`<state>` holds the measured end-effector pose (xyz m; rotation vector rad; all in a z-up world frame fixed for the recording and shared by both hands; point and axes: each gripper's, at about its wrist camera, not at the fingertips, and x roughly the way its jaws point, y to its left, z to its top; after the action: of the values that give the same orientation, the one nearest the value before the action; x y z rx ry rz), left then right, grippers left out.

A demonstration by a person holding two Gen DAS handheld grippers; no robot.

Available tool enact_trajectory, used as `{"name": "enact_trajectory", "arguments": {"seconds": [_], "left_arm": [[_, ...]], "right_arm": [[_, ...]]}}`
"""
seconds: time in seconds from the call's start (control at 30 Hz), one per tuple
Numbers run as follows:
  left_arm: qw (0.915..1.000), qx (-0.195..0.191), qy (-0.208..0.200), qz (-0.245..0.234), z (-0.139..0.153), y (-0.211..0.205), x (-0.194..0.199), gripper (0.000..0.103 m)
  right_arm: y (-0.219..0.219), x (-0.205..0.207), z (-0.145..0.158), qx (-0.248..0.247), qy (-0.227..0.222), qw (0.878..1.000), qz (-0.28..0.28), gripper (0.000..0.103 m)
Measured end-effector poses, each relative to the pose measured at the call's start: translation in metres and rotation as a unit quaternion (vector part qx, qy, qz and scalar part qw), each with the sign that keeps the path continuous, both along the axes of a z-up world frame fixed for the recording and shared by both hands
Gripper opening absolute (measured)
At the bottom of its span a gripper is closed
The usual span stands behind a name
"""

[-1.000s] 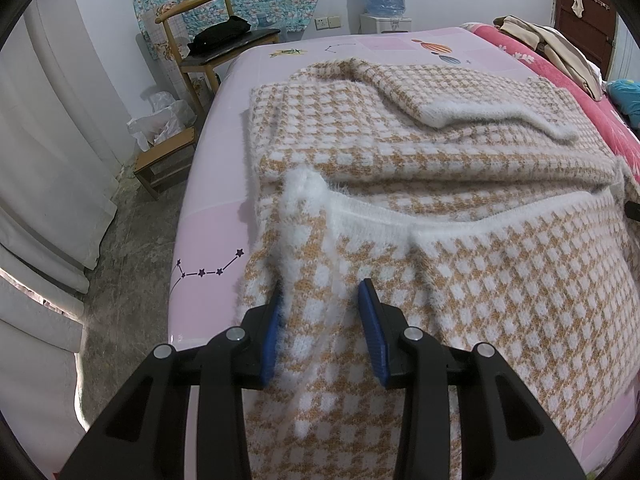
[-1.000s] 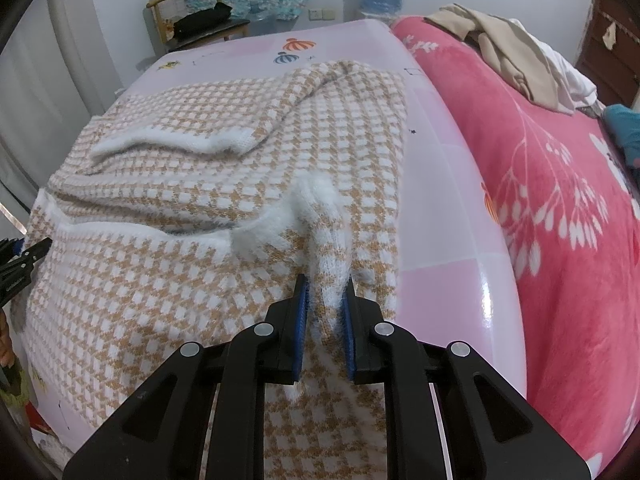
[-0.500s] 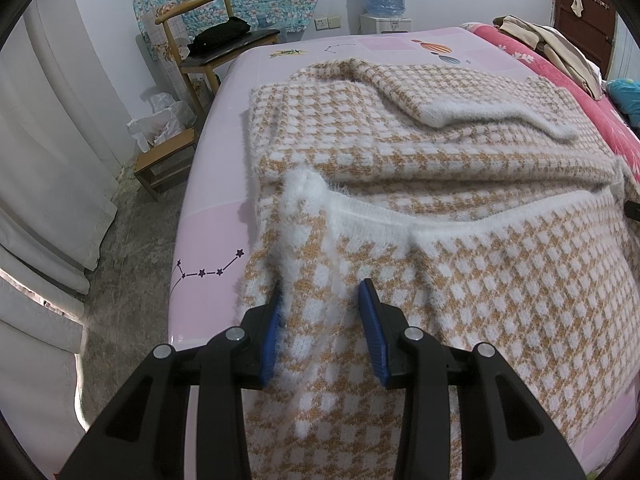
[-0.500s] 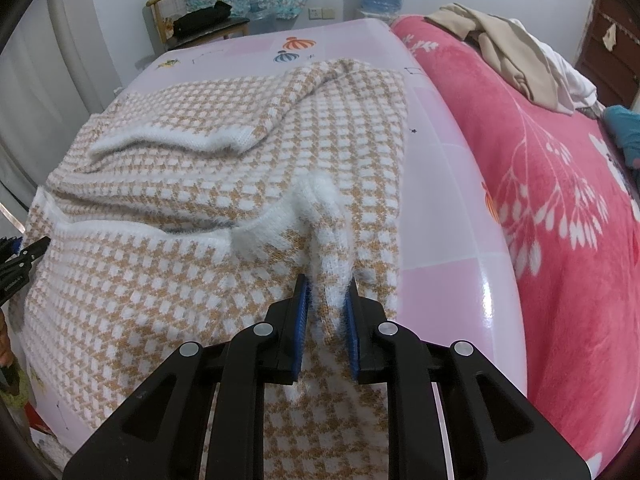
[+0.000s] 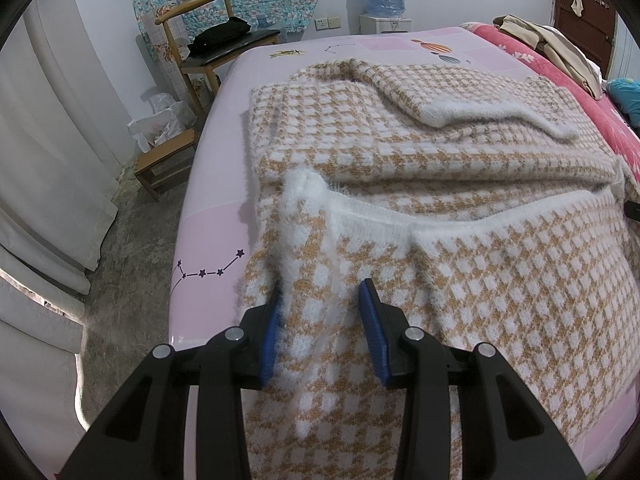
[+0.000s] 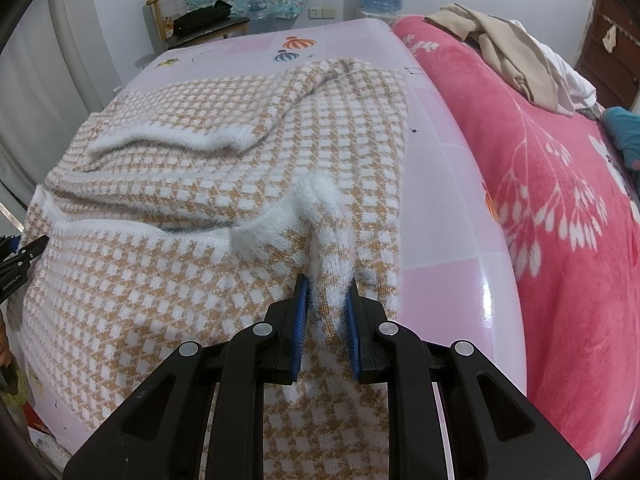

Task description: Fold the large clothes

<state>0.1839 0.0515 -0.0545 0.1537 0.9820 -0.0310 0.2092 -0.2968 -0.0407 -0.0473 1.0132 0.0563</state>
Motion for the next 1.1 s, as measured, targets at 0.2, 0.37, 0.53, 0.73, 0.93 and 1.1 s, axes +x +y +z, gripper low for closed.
{"name": "enact_trajectory", "arguments": {"seconds": [0.2, 0.37, 0.53, 0.73, 0.93, 1.1], "left_arm": [[1.0000, 0.001, 0.000, 0.000, 0.000, -0.001, 0.000, 0.037], [1.0000, 0.003, 0.001, -0.001, 0.000, -0.001, 0.000, 0.037], [1.0000, 0.003, 0.000, 0.000, 0.000, -0.002, 0.000, 0.037], [1.0000, 0.002, 0.000, -0.001, 0.000, -0.001, 0.000, 0.037], [1.0000, 0.000, -0.001, 0.001, 0.001, 0.001, -0.001, 0.038], [1.0000, 0.003, -0.004, -0.001, 0.002, 0.004, 0.000, 0.038]], "right_arm": [[0.000, 0.000, 0.001, 0.000, 0.000, 1.000, 0.000, 0.017], [0.000, -0.001, 0.000, 0.003, 0.000, 1.000, -0.001, 0.018], [-0.001, 0.000, 0.000, 0.001, 0.001, 1.000, 0.000, 0.018], [0.000, 0.002, 0.000, -0.006, 0.005, 1.000, 0.001, 0.020], [0.000, 0.001, 0.002, -0.011, 0.004, 1.000, -0.005, 0.016], [-0.001, -0.005, 0.010, -0.006, -0.009, 1.000, -0.009, 0.008]]}}
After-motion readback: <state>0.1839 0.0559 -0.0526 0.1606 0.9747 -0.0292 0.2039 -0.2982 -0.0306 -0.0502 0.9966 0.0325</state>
